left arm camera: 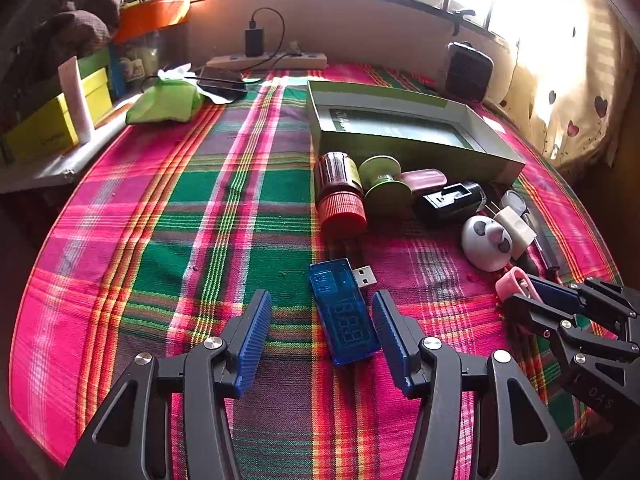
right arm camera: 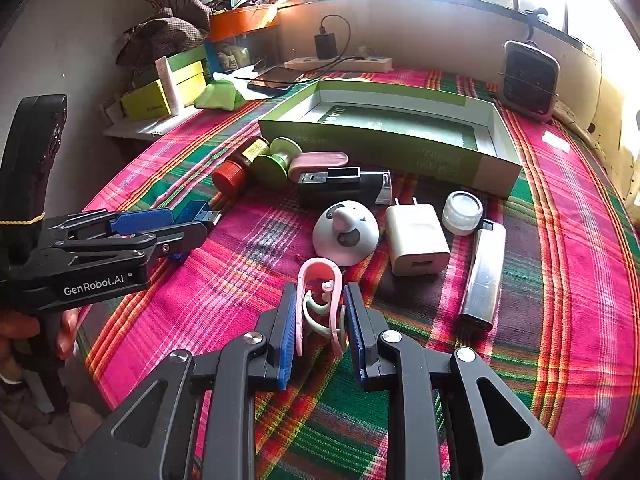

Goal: Organize rigid objects
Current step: 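Grasp the blue USB tester with the left tool while the right tool holds the earphone holder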

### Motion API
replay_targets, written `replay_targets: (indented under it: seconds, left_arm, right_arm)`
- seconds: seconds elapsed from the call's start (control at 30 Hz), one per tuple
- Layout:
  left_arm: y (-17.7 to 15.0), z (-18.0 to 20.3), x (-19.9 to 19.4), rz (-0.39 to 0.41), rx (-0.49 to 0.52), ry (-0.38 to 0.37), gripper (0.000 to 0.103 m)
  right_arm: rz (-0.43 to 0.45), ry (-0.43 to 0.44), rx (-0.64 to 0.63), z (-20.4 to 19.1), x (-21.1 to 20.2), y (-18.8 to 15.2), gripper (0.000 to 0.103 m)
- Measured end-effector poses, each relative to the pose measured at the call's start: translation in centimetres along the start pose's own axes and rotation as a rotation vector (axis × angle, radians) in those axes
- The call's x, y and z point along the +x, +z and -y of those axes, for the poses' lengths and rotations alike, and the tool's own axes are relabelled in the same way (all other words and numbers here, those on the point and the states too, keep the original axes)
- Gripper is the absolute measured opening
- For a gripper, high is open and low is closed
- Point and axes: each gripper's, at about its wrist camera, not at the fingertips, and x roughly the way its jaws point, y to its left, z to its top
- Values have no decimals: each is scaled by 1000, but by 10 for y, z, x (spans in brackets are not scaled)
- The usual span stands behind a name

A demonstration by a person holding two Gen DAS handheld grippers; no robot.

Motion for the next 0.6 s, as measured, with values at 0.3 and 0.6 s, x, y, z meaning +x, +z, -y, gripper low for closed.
replay_targets:
  seconds: [0.3, 0.6]
  left_arm:
    - [-1, -6, 0, 16, -5, 13, 37]
    - [0, -4, 1, 22, -6, -16, 22]
  right_arm:
    - [2, 9, 10, 3, 1, -3, 24]
    - [2, 8, 9, 3, 1, -2, 24]
